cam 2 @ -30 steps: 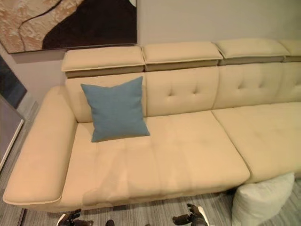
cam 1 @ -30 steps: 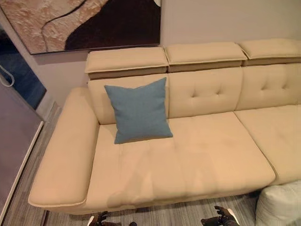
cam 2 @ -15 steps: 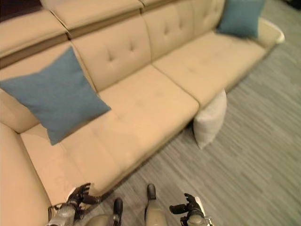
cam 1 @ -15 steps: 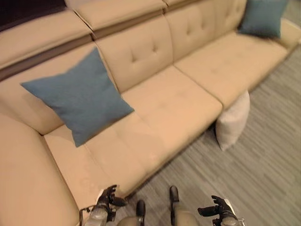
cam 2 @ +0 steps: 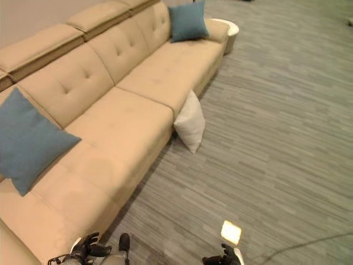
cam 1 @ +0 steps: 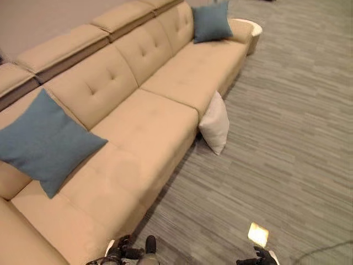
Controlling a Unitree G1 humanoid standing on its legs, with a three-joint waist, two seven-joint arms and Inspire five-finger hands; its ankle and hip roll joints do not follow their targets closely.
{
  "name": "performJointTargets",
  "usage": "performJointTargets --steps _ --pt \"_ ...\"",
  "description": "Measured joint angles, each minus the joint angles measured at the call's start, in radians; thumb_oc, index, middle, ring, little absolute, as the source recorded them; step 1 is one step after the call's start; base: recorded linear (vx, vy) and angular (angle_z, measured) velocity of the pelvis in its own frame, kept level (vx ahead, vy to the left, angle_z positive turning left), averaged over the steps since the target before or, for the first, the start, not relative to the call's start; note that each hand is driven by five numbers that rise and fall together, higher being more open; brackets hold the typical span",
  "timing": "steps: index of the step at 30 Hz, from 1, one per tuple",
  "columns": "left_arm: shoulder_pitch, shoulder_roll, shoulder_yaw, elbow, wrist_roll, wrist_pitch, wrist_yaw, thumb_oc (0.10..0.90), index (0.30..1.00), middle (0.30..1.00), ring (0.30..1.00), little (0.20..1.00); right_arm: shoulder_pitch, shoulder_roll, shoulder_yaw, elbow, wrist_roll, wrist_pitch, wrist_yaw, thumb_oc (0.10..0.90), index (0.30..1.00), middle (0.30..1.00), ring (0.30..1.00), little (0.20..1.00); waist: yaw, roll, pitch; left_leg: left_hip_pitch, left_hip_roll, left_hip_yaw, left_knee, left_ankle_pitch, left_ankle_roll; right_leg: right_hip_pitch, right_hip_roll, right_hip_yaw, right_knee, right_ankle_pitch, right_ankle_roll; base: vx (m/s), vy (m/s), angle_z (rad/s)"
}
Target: Pick up all the scattered cushions and arrange them neatly on the sofa.
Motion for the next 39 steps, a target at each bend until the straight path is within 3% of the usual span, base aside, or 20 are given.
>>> performJointTargets --steps 1,3,6,9,11,13,16,17,19,20,22,23,24,26,28,29,32,34,37,39 --pt "-0.004 -0.007 -0.004 0.004 0.0 0.001 -0.001 0.8 0.9 0.9 0.9 0.9 -0.012 -0.02 0.001 0.012 0.001 0.001 -0.005 0.8 0.9 0.9 0.9 0.9 -0.006 0.007 0.006 0.025 -0.065 -0.037 -0.009 -0.06 0.046 -0.007 0.009 0.027 -0.031 0.033 -0.002 0.06 0.016 -0.86" --pt "-0.02 -0.011 -0.007 0.003 0.0 0.001 0.003 0.8 0.9 0.9 0.9 0.9 -0.01 -0.03 0.006 0.029 0.002 0.004 -0.008 0.8 0.9 0.9 0.9 0.9 -0.005 0.008 0.014 0.036 -0.114 -0.053 -0.007 -0.088 0.085 -0.004 0.03 0.069 -0.069 0.061 -0.022 0.05 0.028 -0.7" --pt "-0.032 -0.013 0.0 0.008 0.0 0.004 0.0 0.8 0.9 0.9 0.9 0.9 -0.028 -0.028 0.009 0.031 0.002 0.011 -0.011 0.8 0.9 0.9 0.9 0.9 -0.004 0.0 0.044 0.066 -0.145 -0.068 -0.03 -0.112 0.13 -0.006 0.075 0.155 -0.116 0.103 -0.023 0.06 0.069 -0.81" --pt "-0.037 -0.015 0.003 0.012 0.002 0.004 0.001 0.8 0.9 0.9 0.9 0.9 -0.034 -0.027 0.009 0.03 0.002 0.018 -0.012 0.8 0.9 0.9 0.9 0.9 -0.005 0.006 0.059 0.096 -0.127 -0.064 -0.051 -0.127 0.155 -0.008 0.098 0.177 -0.116 0.108 -0.028 0.06 0.112 -0.58" --pt "-0.048 -0.015 0.002 0.012 0.007 0.004 0.002 0.8 0.9 0.9 0.9 0.9 -0.064 -0.02 0.009 0.029 0.001 0.022 -0.009 0.8 0.9 0.9 0.9 0.9 0.048 0.021 0.08 0.13 -0.084 0.008 -0.073 -0.152 0.19 -0.079 0.122 0.205 0.018 0.075 0.03 0.08 0.081 -1.1" --pt "-0.061 -0.015 0.003 0.007 0.008 0.006 0.003 0.8 0.9 0.9 0.9 0.9 -0.086 -0.02 0.014 0.027 0.0 0.02 -0.007 0.8 0.9 0.9 0.9 0.9 0.044 0.031 0.095 0.157 -0.086 0.037 -0.074 -0.16 0.202 -0.121 0.09 0.126 0.141 0.006 0.105 0.03 0.047 -0.53" --pt "-0.071 -0.006 0.003 -0.004 0.008 0.003 0.005 0.8 0.9 0.9 0.9 0.9 -0.115 -0.018 0.037 0.019 -0.002 0.019 0.0 0.8 0.9 0.9 0.9 0.9 0.053 0.047 0.118 0.178 -0.078 0.065 -0.068 -0.168 0.211 -0.22 0.065 0.084 0.381 -0.042 0.151 0.09 0.05 -0.29" --pt "-0.074 0.002 0.004 -0.011 0.008 0.003 0.007 0.8 0.9 0.9 0.9 0.9 -0.118 -0.013 0.037 0.011 -0.006 0.019 0.0 0.8 0.9 0.9 0.9 0.9 0.051 0.048 0.122 0.184 -0.08 0.082 -0.068 -0.188 0.234 -0.266 0.003 0.039 0.459 -0.061 0.16 0.17 -0.04 -0.49" --pt "-0.069 0.019 0.005 -0.015 0.007 0.006 0.011 0.8 0.9 0.9 0.9 0.9 -0.112 -0.002 0.038 -0.028 -0.008 0.02 0.001 0.8 0.9 0.9 0.9 0.9 0.047 0.042 0.125 0.198 -0.076 0.099 -0.077 -0.205 0.228 -0.322 -0.144 0.006 0.395 -0.06 0.166 0.35 -0.172 -0.45" --pt "-0.067 0.022 0.005 -0.013 0.007 0.005 0.011 0.8 0.9 0.9 0.9 0.9 -0.104 0.0 0.04 -0.026 -0.008 0.021 0.001 0.8 0.9 0.9 0.9 0.9 0.047 0.036 0.127 0.211 -0.073 0.102 -0.082 -0.218 0.218 -0.323 -0.167 0.002 0.343 -0.051 0.16 0.47 -0.271 -0.28" --pt "-0.058 0.028 0.017 0.031 0.007 0.006 0.012 0.8 0.9 0.9 0.9 0.9 -0.085 0.02 0.041 -0.012 -0.008 0.021 0.001 0.8 0.9 0.9 0.9 0.9 0.037 0.008 0.115 0.227 -0.06 0.1 -0.082 -0.239 0.191 -0.316 -0.161 0.024 0.143 0.03 0.174 0.37 -0.247 0.1" --pt "-0.044 0.036 0.016 0.03 0.007 0.005 0.013 0.8 0.9 0.9 0.9 0.9 -0.047 0.027 0.042 -0.009 -0.008 0.025 0.003 0.8 0.9 0.9 0.9 0.9 0.018 -0.006 0.105 0.256 -0.046 0.07 -0.094 -0.252 0.17 -0.285 -0.143 0.024 0.118 0.134 0.15 0.2 -0.164 0.58" --pt "-0.035 0.031 0.011 0.029 0.008 0.005 0.013 0.8 0.9 0.9 0.9 0.9 -0.027 0.026 0.04 -0.007 -0.008 0.029 0.003 0.8 0.9 0.9 0.9 0.9 0.017 0.002 0.101 0.275 -0.026 0.059 -0.094 -0.253 0.162 -0.253 -0.122 0.021 0.097 0.166 0.129 0.14 -0.17 0.63" --pt "-0.017 0.011 0.001 0.021 0.008 0.004 0.004 0.8 0.9 0.9 0.9 0.9 -0.002 0.022 0.036 0.003 -0.007 0.031 0.001 0.8 0.9 0.9 0.9 0.9 0.021 0.008 0.078 0.247 0.001 0.046 -0.006 -0.254 0.134 -0.192 -0.086 -0.009 0.031 0.2 0.082 0.06 -0.194 0.33" --pt "-0.032 0.007 0.009 0.024 0.005 0.003 0.0 0.8 0.9 0.9 0.9 0.9 -0.013 0.015 0.027 0.002 0.003 0.028 -0.002 0.8 0.9 0.9 0.9 0.9 0.03 -0.01 0.061 0.074 0.001 0.045 0.275 -0.233 0.09 -0.166 -0.079 -0.047 -0.04 0.214 0.053 0.09 -0.182 0.36" --pt "-0.041 0.006 0.018 0.018 -0.004 0.001 0.005 0.8 0.9 0.9 0.9 0.9 -0.022 0.009 0.027 0.003 0.005 0.028 -0.004 0.8 0.9 0.9 0.9 0.9 0.04 -0.013 0.062 0.01 -0.006 0.047 0.391 -0.198 0.046 -0.153 -0.074 -0.06 -0.055 0.217 0.024 0.12 -0.08 0.17" --pt "-0.048 -0.011 0.02 0.008 -0.011 -0.006 0.003 0.8 0.9 0.9 0.9 0.9 -0.055 -0.013 0.031 0.013 0.008 0.018 -0.007 0.8 0.9 0.9 0.9 0.9 0.051 -0.003 0.057 -0.045 -0.007 0.049 0.512 -0.201 0.052 -0.079 -0.05 -0.061 -0.092 0.175 -0.039 0.23 -0.079 0.04" --pt "-0.055 -0.015 0.006 0.007 -0.011 -0.007 0.003 0.8 0.9 0.9 0.9 0.9 -0.075 -0.018 0.031 0.013 0.01 0.016 -0.008 0.8 0.9 0.9 0.9 0.9 0.055 -0.006 0.058 -0.058 -0.026 0.06 0.458 -0.213 0.069 -0.034 -0.037 -0.061 -0.13 0.163 -0.039 0.29 -0.035 0.13" --pt "-0.064 -0.014 0.005 0.005 -0.012 -0.006 0.003 0.8 0.9 0.9 0.9 0.9 -0.09 -0.018 0.039 0.01 0.01 0.005 -0.008 0.8 0.9 0.9 0.9 0.9 0.062 -0.008 0.063 -0.075 -0.072 0.101 0.137 -0.189 0.064 0.003 -0.016 -0.087 -0.157 0.162 -0.032 0.3 0.01 0.11" --pt "-0.068 -0.016 0.003 0.003 -0.01 -0.006 0.003 0.8 0.9 0.9 0.9 0.9 -0.084 -0.013 0.04 0.02 0.012 0.004 -0.01 0.8 0.9 0.9 0.9 0.9 0.073 -0.003 0.066 -0.08 -0.088 0.114 -0.005 -0.142 0.063 0.035 0.008 -0.091 -0.165 0.104 -0.023 0.31 0.024 0.1"
